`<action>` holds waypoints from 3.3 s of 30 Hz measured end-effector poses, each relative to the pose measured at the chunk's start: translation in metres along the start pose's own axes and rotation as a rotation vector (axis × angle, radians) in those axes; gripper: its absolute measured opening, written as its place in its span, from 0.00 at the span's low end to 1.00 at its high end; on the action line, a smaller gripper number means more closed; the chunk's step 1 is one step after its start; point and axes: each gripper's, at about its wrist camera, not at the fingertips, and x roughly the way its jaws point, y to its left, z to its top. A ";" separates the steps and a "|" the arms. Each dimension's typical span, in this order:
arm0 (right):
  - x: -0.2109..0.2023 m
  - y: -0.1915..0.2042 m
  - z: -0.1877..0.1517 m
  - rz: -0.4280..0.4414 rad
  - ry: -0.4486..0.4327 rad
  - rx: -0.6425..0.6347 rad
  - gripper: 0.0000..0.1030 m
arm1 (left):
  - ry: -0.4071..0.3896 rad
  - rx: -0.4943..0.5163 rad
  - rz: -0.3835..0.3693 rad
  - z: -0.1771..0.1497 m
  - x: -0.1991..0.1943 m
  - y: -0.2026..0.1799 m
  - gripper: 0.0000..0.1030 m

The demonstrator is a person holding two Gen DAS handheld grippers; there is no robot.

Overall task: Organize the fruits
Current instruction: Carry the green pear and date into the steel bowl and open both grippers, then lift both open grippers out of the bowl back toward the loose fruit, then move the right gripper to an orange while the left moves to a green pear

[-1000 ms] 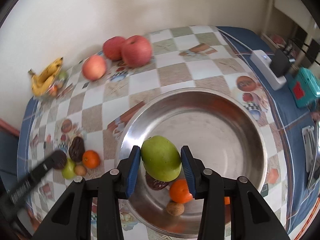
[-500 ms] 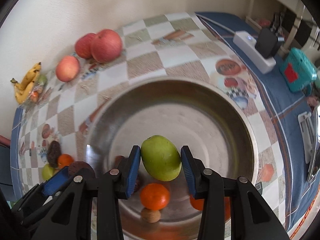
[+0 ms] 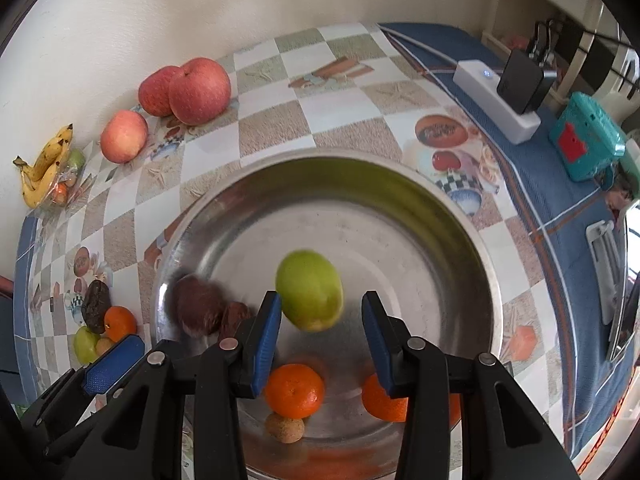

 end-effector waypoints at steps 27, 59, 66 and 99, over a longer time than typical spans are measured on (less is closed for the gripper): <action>-0.041 0.104 0.000 0.097 -0.069 -0.148 0.42 | -0.134 -0.348 0.224 0.004 -0.065 0.145 0.48; -0.007 0.087 -0.012 -0.026 -0.020 -0.198 0.73 | -0.078 -0.445 0.282 -0.005 -0.050 0.182 0.73; -0.003 0.083 -0.013 -0.030 -0.041 -0.191 0.94 | -0.057 -0.414 0.323 -0.002 -0.045 0.178 0.87; -0.005 0.113 -0.021 0.122 -0.091 -0.293 0.96 | -0.183 -0.383 0.366 0.006 -0.062 0.170 1.00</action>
